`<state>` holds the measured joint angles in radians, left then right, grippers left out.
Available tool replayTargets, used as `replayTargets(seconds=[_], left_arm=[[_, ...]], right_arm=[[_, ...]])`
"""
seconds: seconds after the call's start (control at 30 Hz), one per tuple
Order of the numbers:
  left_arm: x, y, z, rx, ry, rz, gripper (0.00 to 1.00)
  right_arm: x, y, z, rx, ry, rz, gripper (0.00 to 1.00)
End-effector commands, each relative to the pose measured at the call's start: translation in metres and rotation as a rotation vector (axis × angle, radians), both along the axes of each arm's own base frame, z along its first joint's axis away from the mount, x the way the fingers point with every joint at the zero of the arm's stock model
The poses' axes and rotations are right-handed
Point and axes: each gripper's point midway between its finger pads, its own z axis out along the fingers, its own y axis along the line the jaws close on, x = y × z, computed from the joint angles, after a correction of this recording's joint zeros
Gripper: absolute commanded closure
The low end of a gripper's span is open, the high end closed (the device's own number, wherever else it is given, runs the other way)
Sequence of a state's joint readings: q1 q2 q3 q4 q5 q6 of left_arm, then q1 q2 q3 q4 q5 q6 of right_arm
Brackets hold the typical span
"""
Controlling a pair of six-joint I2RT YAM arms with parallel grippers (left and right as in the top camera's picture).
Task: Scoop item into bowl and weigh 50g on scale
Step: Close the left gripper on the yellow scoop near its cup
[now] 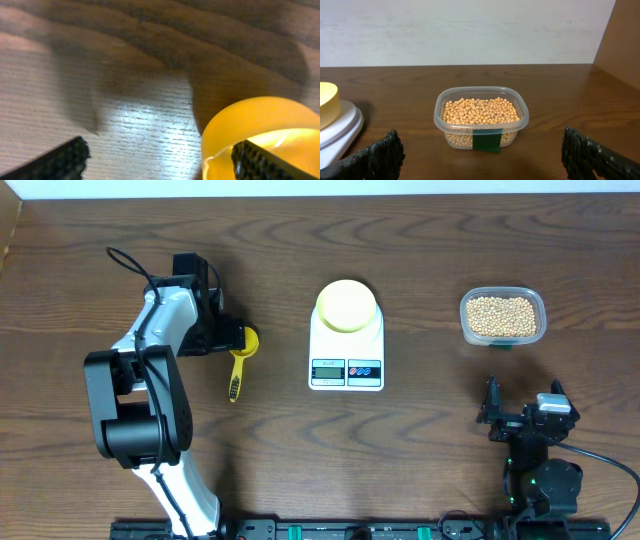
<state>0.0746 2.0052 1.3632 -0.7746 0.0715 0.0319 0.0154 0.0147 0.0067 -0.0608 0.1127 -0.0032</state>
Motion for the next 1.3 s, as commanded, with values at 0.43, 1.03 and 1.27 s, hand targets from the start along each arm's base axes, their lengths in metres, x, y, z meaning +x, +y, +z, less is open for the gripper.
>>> replayTargets(seconds=[0.43, 1.03, 1.27], left_arm=[[-0.0031, 0.0004, -0.0075, 0.012, 0.018, -0.016, 0.44], [-0.0031, 0.0004, -0.0075, 0.011, 0.018, -0.016, 0.74], [-0.0016, 0.0005, -0.0074, 0.012, 0.011, -0.016, 0.85]], right_arm=[[-0.0004, -0.0002, 0.0005, 0.017, -0.006, -0.005, 0.01], [-0.0004, -0.0002, 0.0005, 0.017, -0.006, -0.005, 0.01], [-0.0004, -0.0002, 0.0005, 0.017, -0.006, -0.005, 0.01]])
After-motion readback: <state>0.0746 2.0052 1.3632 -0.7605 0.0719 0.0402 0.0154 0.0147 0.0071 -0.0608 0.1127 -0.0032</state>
